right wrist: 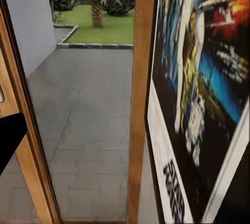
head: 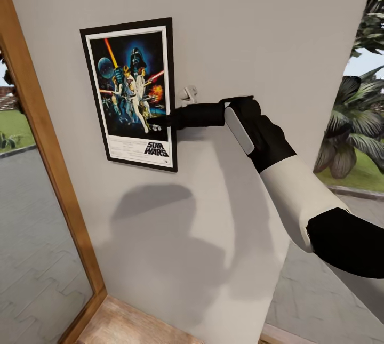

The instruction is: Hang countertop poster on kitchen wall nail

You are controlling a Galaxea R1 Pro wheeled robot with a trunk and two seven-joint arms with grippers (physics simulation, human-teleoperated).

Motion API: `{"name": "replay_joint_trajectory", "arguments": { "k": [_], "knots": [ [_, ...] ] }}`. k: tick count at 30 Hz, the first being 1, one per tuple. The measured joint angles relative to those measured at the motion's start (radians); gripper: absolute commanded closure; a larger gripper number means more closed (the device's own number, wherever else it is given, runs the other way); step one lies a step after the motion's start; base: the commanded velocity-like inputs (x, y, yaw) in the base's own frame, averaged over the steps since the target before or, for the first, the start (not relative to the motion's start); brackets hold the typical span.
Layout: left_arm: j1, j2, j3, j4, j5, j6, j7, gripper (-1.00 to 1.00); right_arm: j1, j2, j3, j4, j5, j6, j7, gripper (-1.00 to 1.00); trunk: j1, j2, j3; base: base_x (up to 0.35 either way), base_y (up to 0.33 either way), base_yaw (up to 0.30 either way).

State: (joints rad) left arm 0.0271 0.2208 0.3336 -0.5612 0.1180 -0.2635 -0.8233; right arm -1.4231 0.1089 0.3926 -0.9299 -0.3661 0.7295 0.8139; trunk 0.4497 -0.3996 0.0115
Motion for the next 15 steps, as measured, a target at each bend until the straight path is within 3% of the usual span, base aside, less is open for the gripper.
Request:
{"name": "replay_joint_trajectory", "arguments": {
  "k": [15],
  "knots": [
    [0.0, 0.0, 0.0, 0.0, 0.0, 0.0, -0.001, -1.0, 0.0, 0.0, 0.0, 0.0, -0.001, -0.001, 0.0, -1.0, 0.0, 0.0, 0.0, -0.007, -0.031, 0.0]
  ]
}}
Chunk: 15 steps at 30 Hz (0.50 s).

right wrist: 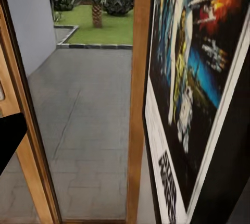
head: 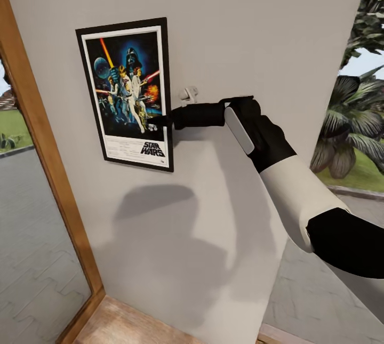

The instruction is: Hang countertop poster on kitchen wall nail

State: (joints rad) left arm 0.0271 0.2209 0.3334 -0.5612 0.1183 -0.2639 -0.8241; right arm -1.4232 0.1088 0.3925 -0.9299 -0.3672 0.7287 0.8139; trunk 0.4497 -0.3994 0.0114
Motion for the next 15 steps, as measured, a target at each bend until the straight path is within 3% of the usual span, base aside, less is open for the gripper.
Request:
{"name": "replay_joint_trajectory", "arguments": {
  "k": [15],
  "knots": [
    [0.0, 0.0, -0.001, 0.0, -0.001, 0.0, 0.0, -1.0, 0.0, 0.0, 0.0, 0.0, 0.001, 0.0, 0.0, -1.0, 0.0, 0.0, 0.0, -0.093, -0.011, 0.0]
  ]
}}
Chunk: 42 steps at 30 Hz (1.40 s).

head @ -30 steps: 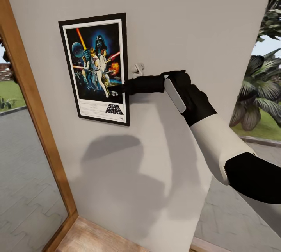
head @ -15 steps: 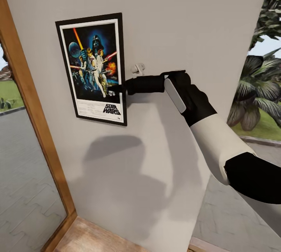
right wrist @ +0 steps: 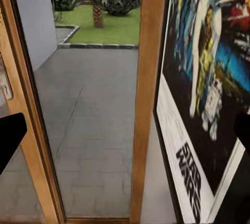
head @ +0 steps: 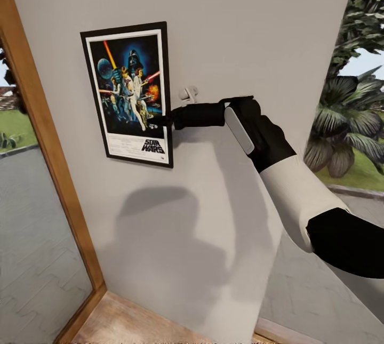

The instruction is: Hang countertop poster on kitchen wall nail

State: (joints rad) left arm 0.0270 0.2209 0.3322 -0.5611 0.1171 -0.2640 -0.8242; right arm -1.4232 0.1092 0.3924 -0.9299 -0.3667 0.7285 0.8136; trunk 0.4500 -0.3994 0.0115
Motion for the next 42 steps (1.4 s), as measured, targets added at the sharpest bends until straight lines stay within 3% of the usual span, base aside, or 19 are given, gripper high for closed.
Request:
{"name": "replay_joint_trajectory", "arguments": {
  "k": [20, 25, 30, 32, 35, 36, 38, 39, 40, 41, 42],
  "knots": [
    [0.0, 0.0, 0.002, 0.0, 0.0, 0.0, -0.002, -1.0, 0.002, 0.001, 0.0, -0.023, -0.005, -0.01, 0.001, -1.0, 0.0, 0.0, 0.0, -0.31, 0.0, 0.0],
    [0.0, 0.0, 0.003, 0.001, 0.001, 0.0, -0.003, -1.0, 0.082, 0.001, 0.001, -0.129, -0.004, -0.04, 0.002, -1.0, 0.0, 0.0, 0.0, -0.34, 0.0, 0.0],
    [0.0, 0.001, 0.005, 0.005, 0.001, 0.0, -0.004, -1.0, 0.206, -0.001, 0.001, -0.246, -0.003, -0.048, 0.003, -1.0, 0.0, 0.0, 0.0, -0.34, 0.0, 0.0],
    [0.0, 0.001, 0.009, 0.006, 0.001, 0.0, -0.004, -1.0, 0.273, -0.004, 0.001, -0.293, -0.003, -0.05, 0.004, -1.0, 0.0, 0.0, 0.0, -0.34, 0.0, 0.0],
    [0.0, 0.001, 0.035, 0.009, 0.002, -0.001, -0.006, -1.0, 0.541, -0.027, -0.019, -0.429, -0.001, -0.067, 0.009, -1.0, 0.0, 0.0, 0.0, -0.29, 0.0, 0.0],
    [0.0, 0.001, 0.041, 0.01, 0.003, -0.001, -0.006, -1.0, 0.679, -0.055, -0.054, -0.467, -0.002, -0.113, 0.013, -1.0, 0.0, -0.001, 0.0, -0.161, 0.0, 0.0],
    [0.0, 0.001, 0.045, 0.011, 0.004, -0.001, -0.006, -1.0, 0.828, -0.081, -0.094, -0.486, -0.001, -0.182, 0.025, -1.0, 0.0, 0.0, 0.0, -0.073, 0.0, 0.0],
    [0.0, 0.0, 0.047, 0.012, 0.005, -0.001, -0.007, -1.0, 0.991, -0.115, -0.136, -0.492, 0.005, -0.282, 0.055, -1.0, 0.0, 0.0, -0.001, -0.027, 0.0, 0.0],
    [0.0, 0.0, 0.047, 0.012, 0.005, -0.001, -0.007, -1.0, 1.12, -0.141, -0.159, -0.485, 0.007, -0.334, 0.07, -1.0, 0.0, 0.0, -0.001, -0.022, 0.0, 0.0],
    [0.0, 0.0, 0.046, 0.012, 0.005, -0.001, -0.009, -1.0, 1.153, -0.156, -0.17, -0.476, 0.005, -0.361, 0.076, -1.0, 0.0, 0.0, 0.0, -0.011, 0.0, 0.0],
    [0.0, 0.0, 0.047, 0.012, 0.005, -0.001, -0.024, -1.0, 1.238, -0.193, -0.196, -0.432, 0.004, -0.443, 0.088, -1.0, 0.0, 0.0, 0.0, -0.009, 0.0, 0.0]
  ]
}}
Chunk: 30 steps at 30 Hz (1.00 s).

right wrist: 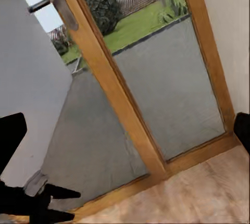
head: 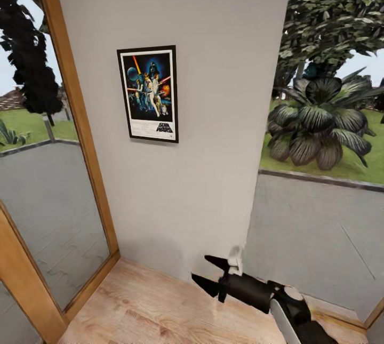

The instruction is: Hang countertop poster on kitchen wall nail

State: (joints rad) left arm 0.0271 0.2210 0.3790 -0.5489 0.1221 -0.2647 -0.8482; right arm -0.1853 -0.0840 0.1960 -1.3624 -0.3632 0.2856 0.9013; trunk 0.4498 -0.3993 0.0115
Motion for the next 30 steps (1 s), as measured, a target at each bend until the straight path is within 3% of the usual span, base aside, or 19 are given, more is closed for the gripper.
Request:
{"name": "replay_joint_trajectory", "arguments": {
  "k": [1, 2, 4, 5, 6, 7, 14, 30],
  "knots": [
    [0.0, 0.0, 0.0, 0.0, 0.0, 0.001, -0.01, -1.0, 0.086, -0.015, -0.009, 0.027, 0.002, -0.03, 0.003, -1.0, 0.0, 0.0, 0.0, -0.006, 0.0, 0.0],
    [0.0, 0.0, 0.001, 0.0, 0.0, 0.001, -0.021, -1.0, 0.099, -0.027, -0.019, 0.054, 0.001, -0.059, 0.005, -1.0, 0.0, 0.0, 0.0, -0.005, 0.0, 0.0],
    [0.0, 0.0, 0.002, 0.0, 0.001, 0.004, -0.07, -1.0, 0.192, -0.063, -0.083, 0.206, 0.001, -0.173, 0.023, -1.0, 0.0, -0.001, -0.001, -0.001, 0.0, 0.0],
    [0.0, 0.0, 0.002, 0.0, 0.002, 0.006, -0.109, -1.0, 0.244, -0.094, -0.234, 0.381, -0.006, -0.275, 0.122, -1.0, 0.0, -0.001, 0.0, 0.0, 0.0, 0.0],
    [0.0, -0.001, -0.001, 0.001, 0.002, 0.006, -0.116, -1.0, 0.262, -0.148, -0.421, 0.646, -0.001, -0.299, 0.161, -1.0, 0.0, -0.001, -0.001, 0.0, 0.0, 0.0],
    [0.0, -0.002, -0.002, 0.001, 0.002, 0.006, -0.117, -1.0, 0.263, -0.144, -0.449, 0.726, -0.002, -0.311, 0.163, -1.0, 0.0, 0.0, -0.001, 0.0, 0.0, 0.0],
    [0.0, -0.008, -0.011, 0.002, 0.0, 0.01, -0.117, -1.0, 0.264, -0.149, -0.487, 0.818, 0.01, -0.407, 0.16, -1.0, 0.0, 0.0, 0.0, 0.0, 0.0, 0.0],
    [0.0, -0.009, -0.013, 0.003, -0.003, 0.013, -0.112, -1.0, 0.264, -0.147, -0.486, 0.855, 0.012, -0.419, 0.154, -1.0, 0.0, 0.0, 0.0, 0.0, 0.0, 0.0]
  ]
}}
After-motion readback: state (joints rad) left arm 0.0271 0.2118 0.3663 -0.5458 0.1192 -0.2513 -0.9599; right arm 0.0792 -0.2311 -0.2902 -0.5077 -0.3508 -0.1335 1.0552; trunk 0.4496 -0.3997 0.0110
